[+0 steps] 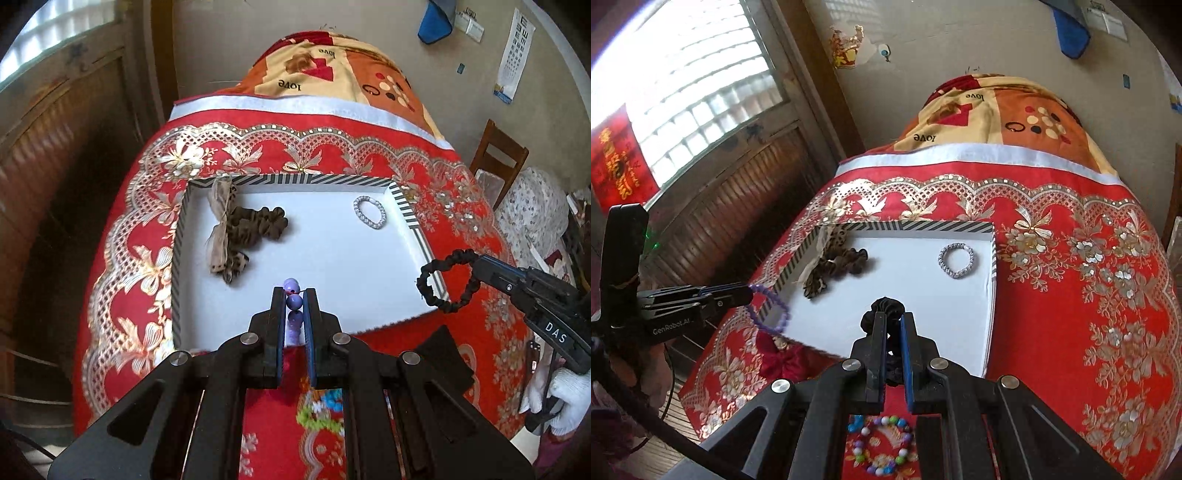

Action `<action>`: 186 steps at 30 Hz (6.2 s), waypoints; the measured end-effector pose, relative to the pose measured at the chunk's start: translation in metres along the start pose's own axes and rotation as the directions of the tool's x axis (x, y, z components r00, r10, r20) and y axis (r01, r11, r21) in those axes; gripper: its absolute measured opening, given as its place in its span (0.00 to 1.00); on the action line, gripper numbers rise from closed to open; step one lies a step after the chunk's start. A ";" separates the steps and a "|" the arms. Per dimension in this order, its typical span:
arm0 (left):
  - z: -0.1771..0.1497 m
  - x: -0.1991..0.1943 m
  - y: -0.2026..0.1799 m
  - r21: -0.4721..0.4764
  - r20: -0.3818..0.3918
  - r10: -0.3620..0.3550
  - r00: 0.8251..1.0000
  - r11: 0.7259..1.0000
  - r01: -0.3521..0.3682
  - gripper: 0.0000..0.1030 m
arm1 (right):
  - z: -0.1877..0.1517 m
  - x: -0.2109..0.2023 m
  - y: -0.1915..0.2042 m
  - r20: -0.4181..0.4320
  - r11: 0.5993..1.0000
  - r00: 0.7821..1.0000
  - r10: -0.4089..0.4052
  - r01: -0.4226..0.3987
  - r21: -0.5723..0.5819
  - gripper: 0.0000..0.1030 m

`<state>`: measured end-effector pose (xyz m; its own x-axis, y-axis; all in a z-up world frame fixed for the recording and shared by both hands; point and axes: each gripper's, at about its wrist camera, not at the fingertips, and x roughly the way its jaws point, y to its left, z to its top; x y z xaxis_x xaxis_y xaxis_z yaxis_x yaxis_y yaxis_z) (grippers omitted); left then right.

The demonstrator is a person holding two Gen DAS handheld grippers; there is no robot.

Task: Organize jewelry
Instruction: 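Carry the purple bracelet with left tool while right tool carries the black scrunchie into the tray, then open left tool to release the purple bracelet while right tool releases the scrunchie, then move both open tools back to the remaining bead bracelets, then grasp the rainbow crystal bracelet with left tool while right tool grasps the multicolour bead bracelet, then carry the crystal bracelet with left tool while right tool carries the bead bracelet over the tray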

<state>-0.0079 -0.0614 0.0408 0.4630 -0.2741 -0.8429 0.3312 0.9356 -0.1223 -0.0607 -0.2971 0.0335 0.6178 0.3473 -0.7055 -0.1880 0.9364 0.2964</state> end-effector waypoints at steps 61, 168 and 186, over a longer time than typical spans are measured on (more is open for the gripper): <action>-0.029 0.019 0.038 -0.092 -0.047 0.125 0.991 0.987 -0.129 0.34 | -0.008 0.028 -0.003 -0.113 0.995 0.991 -0.065 0.072 0.062 0.41; 0.015 0.013 0.003 -0.008 -0.024 -0.077 0.997 0.997 0.077 0.08 | 0.013 0.005 0.014 -0.007 1.000 1.000 -0.002 0.002 -0.026 0.08; 0.060 0.091 -0.021 -0.008 -0.106 -0.172 0.979 0.985 0.172 0.08 | 0.039 0.099 -0.032 -0.128 0.996 0.989 -0.070 0.077 0.053 0.08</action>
<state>0.0766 -0.1197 -0.0022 0.3097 -0.4061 -0.8597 0.3995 0.8761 -0.2699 0.0367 -0.2943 -0.0206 0.5268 0.2844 -0.8010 -0.0991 0.9565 0.2744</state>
